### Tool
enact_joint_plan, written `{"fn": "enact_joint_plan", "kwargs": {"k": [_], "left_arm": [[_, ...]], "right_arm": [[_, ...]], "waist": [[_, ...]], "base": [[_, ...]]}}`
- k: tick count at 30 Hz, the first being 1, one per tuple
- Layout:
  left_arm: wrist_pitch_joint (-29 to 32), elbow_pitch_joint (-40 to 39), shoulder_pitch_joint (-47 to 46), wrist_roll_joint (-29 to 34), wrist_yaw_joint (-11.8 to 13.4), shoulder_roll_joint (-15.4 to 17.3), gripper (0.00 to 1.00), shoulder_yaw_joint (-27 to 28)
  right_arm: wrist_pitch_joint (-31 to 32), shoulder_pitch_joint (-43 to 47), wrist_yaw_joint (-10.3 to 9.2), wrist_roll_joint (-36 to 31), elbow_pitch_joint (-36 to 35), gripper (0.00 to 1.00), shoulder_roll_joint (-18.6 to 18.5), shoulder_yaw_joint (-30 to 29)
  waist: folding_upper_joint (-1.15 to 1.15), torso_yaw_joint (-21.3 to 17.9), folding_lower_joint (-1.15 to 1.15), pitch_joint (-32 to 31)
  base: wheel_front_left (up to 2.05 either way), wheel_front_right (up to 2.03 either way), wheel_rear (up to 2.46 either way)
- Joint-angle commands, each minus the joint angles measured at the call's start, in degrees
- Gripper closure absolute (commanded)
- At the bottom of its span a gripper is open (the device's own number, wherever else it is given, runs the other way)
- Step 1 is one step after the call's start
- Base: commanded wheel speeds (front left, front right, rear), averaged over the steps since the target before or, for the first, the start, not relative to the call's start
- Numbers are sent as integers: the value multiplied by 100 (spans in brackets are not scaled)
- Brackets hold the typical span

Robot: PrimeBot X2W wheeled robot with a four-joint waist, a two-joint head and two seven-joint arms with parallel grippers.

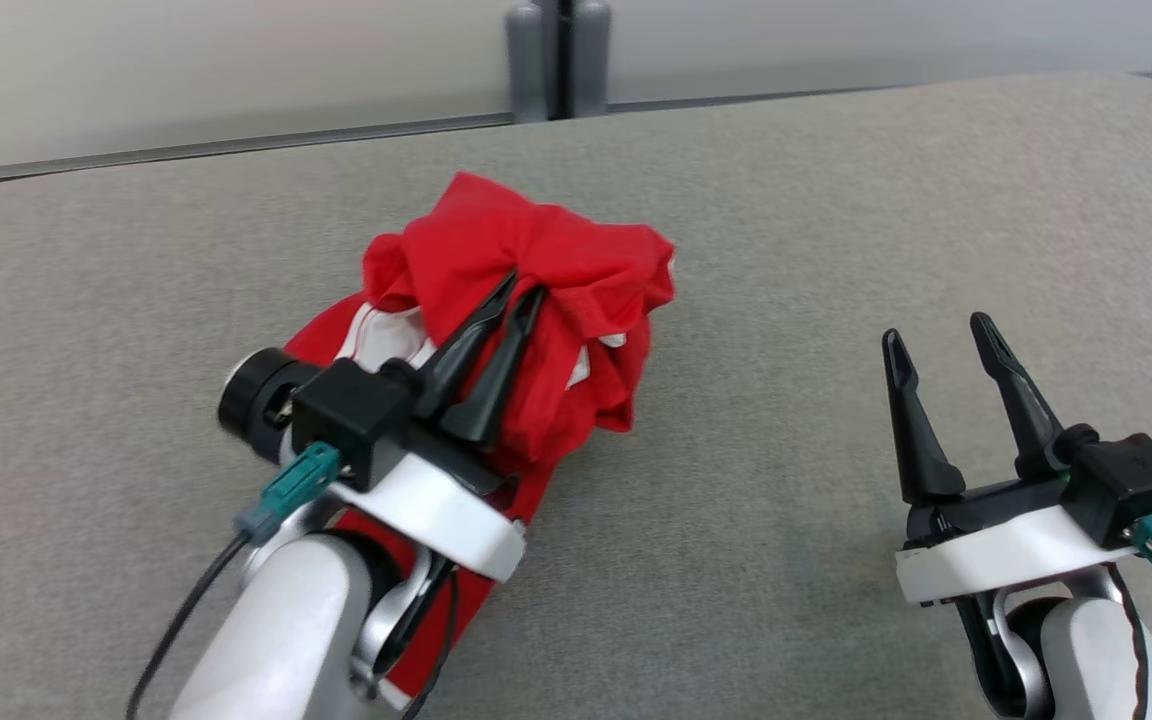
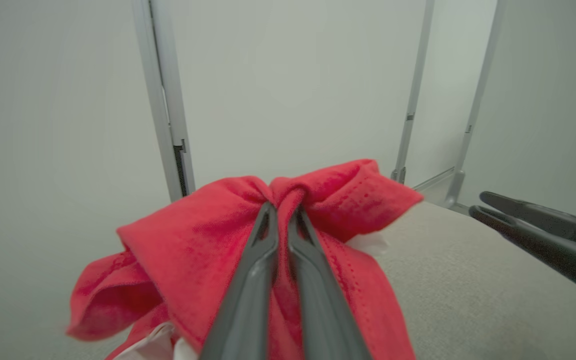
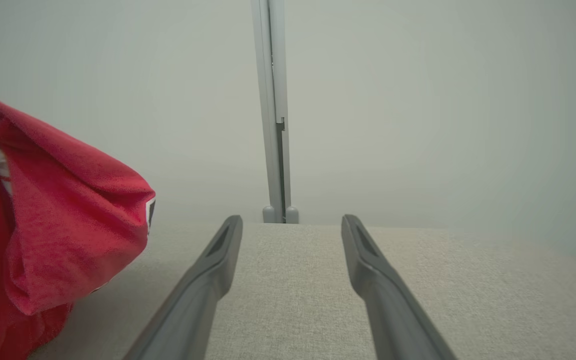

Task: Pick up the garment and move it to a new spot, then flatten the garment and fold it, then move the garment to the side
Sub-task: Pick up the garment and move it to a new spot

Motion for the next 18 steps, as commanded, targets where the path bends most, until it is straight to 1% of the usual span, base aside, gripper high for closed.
{"fn": "enact_joint_plan", "kwargs": {"k": [1, 4, 7, 10, 14, 15, 16, 18], "left_arm": [[14, 78, -339, 103, -52, -20, 100, -159], [53, 350, -790, 187, -113, -88, 100, -543], [151, 766, -1098, 200, -151, -100, 100, -991], [182, 1209, -1274, 179, -165, -59, 100, -1338], [166, 1726, -1341, 93, -168, 53, 100, -1787], [164, 1813, -1344, 43, -170, 84, 69, -1885], [103, 1865, -1355, 12, -171, 99, 0, -1968], [-29, 1927, -1329, -92, -171, 113, 0, -2114]], "right_arm": [[-84, -111, -2, 48, 13, 0, 14, -9], [-203, -134, -2, 104, 71, 0, 51, -60], [-314, -149, -2, 150, 160, 0, 72, -99], [-431, -192, -2, 202, 269, 0, 84, -80], [-570, -217, -2, 319, 407, 0, 85, -33], [-580, -230, -2, 334, 443, 0, 85, -20], [-591, -241, -2, 319, 476, 0, 87, -10], [-618, -265, -2, 286, 521, 0, 83, -12]], "waist": [[0, -743, 0, 505], [0, -1100, 0, 758], [0, -1332, 0, 978], [0, -1469, 0, 1131], [0, -1462, 0, 1164], [0, -1428, 0, 1142], [0, -1379, 0, 1103], [0, -1254, 0, 1002]], "base": [[0, 0, 0], [0, 0, 0], [0, 0, 0], [0, 0, 0], [0, 0, 0], [0, 0, 0], [0, 0, 0], [0, 0, 0]]}}
